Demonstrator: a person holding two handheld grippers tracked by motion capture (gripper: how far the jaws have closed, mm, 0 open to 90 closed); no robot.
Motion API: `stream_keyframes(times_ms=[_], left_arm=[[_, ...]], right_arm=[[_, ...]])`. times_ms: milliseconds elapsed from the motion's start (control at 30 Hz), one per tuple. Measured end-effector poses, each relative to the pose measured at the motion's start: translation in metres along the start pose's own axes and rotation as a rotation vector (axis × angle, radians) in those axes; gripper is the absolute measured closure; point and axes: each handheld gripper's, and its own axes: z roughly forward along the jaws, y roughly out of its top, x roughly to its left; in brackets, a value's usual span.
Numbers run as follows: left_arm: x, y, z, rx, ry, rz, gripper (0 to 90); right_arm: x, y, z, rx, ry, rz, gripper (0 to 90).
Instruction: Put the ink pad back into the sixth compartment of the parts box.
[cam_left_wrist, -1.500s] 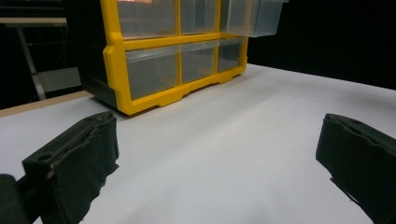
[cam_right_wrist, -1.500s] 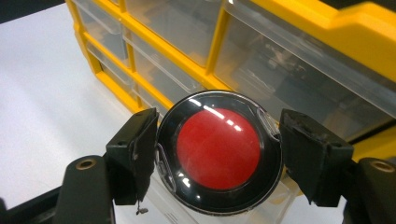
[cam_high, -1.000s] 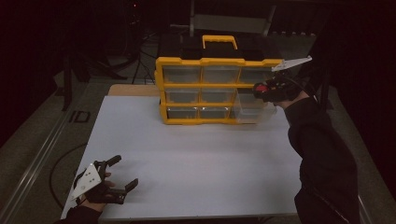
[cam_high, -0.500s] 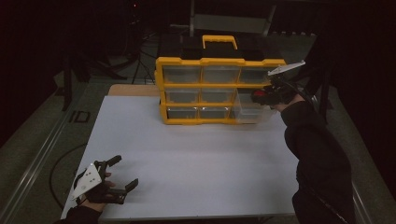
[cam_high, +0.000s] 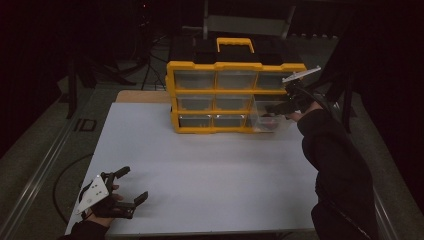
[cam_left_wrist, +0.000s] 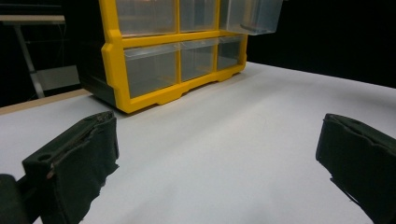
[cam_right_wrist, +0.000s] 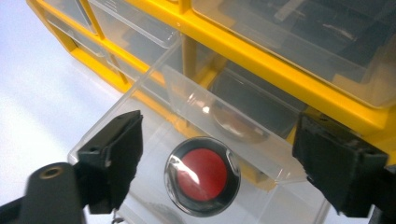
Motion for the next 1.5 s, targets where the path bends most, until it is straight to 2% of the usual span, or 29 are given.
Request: stream_keyframes(times_ms=[167, 367, 567, 633, 733, 800, 900, 1200, 1500], left_arm=[[0.0, 0.0, 0.0, 0.002, 0.0, -0.001, 0.0], [0.0, 0.0, 0.001, 0.004, 0.001, 0.001, 0.0], [0.0, 0.0, 0.001, 0.003, 0.0, -0.001, 0.0], [0.0, 0.0, 0.0, 0.004, 0.0, 0.0, 0.0], [0.0, 0.0, 0.0, 0.004, 0.0, 0.0, 0.0], [0.0, 0.0, 0.0, 0.002, 0.0, -0.001, 0.0], [0.0, 0.0, 0.0, 0.006, -0.001, 0.001, 0.0], [-0.001, 0.0, 0.0, 0.005, 0.001, 0.0, 0.0], [-0.001, 0.0, 0.0, 0.005, 0.001, 0.001, 0.0]], right_arm=[[0.002, -0.001, -0.002, 0.0, 0.022, -0.006, 11.2], [0.005, -0.005, -0.001, -0.024, 0.029, -0.001, 10.9], [0.012, -0.005, -0.003, -0.058, 0.039, -0.019, 10.9], [0.017, -0.006, -0.006, -0.087, 0.046, -0.035, 10.9], [0.022, -0.006, -0.01, -0.119, 0.034, -0.057, 11.0], [0.023, -0.007, -0.011, -0.124, 0.034, -0.053, 11.0], [0.028, -0.009, -0.017, -0.139, 0.059, -0.044, 11.1], [0.039, -0.023, -0.027, -0.17, 0.072, -0.06, 11.0], [0.051, -0.048, -0.036, -0.212, 0.093, -0.068, 11.0]])
